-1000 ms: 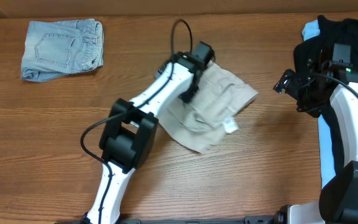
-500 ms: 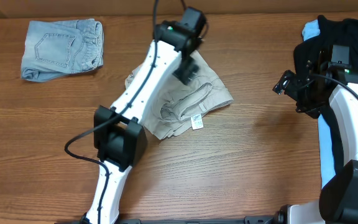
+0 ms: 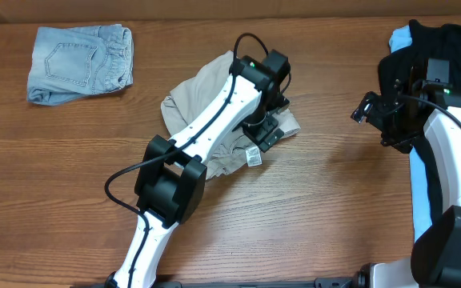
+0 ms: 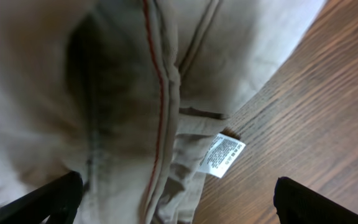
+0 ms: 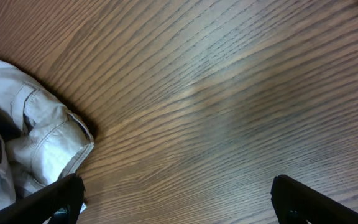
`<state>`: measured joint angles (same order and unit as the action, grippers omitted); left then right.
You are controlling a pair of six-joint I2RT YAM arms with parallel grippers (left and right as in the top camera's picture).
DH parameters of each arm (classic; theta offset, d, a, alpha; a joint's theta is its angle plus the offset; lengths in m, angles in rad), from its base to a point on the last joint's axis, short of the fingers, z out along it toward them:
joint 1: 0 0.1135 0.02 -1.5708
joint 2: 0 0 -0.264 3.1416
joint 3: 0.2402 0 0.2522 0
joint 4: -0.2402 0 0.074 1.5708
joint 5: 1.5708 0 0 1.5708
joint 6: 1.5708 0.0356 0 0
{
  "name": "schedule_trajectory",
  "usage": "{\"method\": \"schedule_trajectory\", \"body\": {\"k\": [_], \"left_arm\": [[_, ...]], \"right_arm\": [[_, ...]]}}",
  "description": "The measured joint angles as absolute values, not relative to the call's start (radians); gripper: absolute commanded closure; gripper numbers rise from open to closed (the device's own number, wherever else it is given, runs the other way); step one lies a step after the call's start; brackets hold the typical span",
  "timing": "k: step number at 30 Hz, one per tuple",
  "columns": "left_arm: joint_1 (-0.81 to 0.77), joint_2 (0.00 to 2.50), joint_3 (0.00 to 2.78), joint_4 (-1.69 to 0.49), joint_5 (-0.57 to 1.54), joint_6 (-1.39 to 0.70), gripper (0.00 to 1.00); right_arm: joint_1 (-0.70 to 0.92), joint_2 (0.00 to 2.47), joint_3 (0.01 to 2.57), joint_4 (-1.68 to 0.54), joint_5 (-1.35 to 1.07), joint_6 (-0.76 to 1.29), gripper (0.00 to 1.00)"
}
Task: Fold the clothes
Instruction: 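Grasp the folded beige shorts bundle with the left gripper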
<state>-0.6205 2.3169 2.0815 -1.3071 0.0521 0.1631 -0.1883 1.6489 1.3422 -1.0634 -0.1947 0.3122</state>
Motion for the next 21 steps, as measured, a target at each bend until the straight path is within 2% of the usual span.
{"method": "schedule_trajectory", "body": {"k": [16,20,21], "left_arm": [[-0.620,2.299,1.824,-1.066,0.038,0.161,0.01],[-0.623,2.277,1.774,-1.007,0.007,0.161,0.11],[-0.624,2.272,1.760,-0.989,-0.007,0.161,0.17]], "right_arm": [[-0.188,1.649,1.342,-1.064,-0.194,0.302,0.00],[-0.188,1.649,1.342,-1.063,-0.194,0.301,0.00],[-0.188,1.649,1.342,-1.063,-0.194,0.300,0.00]]}}
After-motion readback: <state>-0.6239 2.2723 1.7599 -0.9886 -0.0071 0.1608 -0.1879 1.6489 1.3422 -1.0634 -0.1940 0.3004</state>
